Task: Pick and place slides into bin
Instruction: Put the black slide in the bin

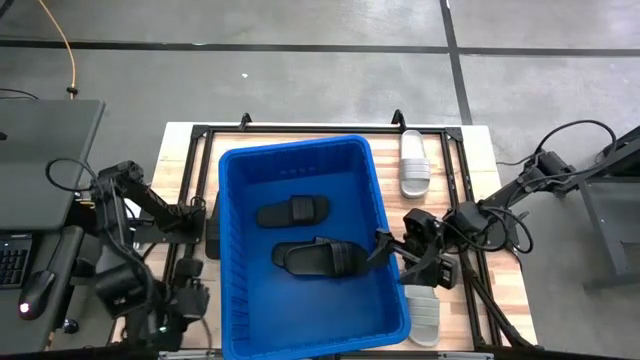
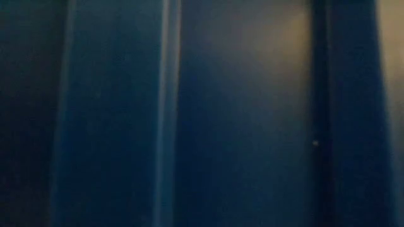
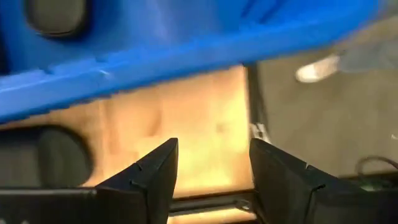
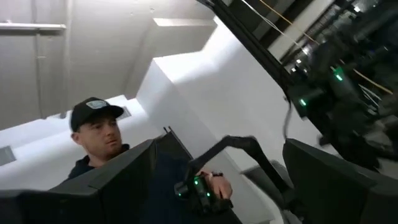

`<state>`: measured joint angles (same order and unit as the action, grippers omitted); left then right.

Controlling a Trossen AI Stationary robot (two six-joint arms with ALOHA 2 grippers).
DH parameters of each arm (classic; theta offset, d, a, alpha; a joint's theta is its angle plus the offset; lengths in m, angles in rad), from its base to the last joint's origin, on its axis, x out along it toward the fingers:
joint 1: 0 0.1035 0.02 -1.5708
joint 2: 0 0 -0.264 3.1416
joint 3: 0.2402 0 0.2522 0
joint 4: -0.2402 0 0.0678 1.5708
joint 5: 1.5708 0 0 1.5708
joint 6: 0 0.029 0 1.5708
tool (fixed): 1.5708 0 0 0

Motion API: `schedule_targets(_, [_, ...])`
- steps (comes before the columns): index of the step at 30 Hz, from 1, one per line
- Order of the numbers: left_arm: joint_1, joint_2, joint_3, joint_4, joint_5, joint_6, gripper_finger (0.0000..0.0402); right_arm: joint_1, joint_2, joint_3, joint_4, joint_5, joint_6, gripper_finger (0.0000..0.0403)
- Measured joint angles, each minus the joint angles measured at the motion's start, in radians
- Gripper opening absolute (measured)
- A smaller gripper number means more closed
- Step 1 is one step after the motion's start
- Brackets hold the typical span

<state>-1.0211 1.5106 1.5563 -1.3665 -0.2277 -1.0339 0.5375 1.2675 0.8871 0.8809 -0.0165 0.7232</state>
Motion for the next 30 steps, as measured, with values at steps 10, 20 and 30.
schedule_targets(10, [-0.075, 0.015, -0.131, 0.04, -0.003, -0.045, 0.0191, 0.008, 0.0, 0.0, -0.045, 0.015, 0.003, 0.0338])
schedule_targets(20, [-0.073, 0.015, -0.371, 0.253, 0.099, -0.101, 0.0191, 0.009, 0.001, 0.0, -0.086, 0.015, -0.007, 0.0338])
schedule_targets(30, [-0.051, 0.014, -0.556, 0.238, 0.07, -0.344, 0.0191, 0.008, 0.001, 0.001, -0.12, 0.023, 0.02, 0.0338])
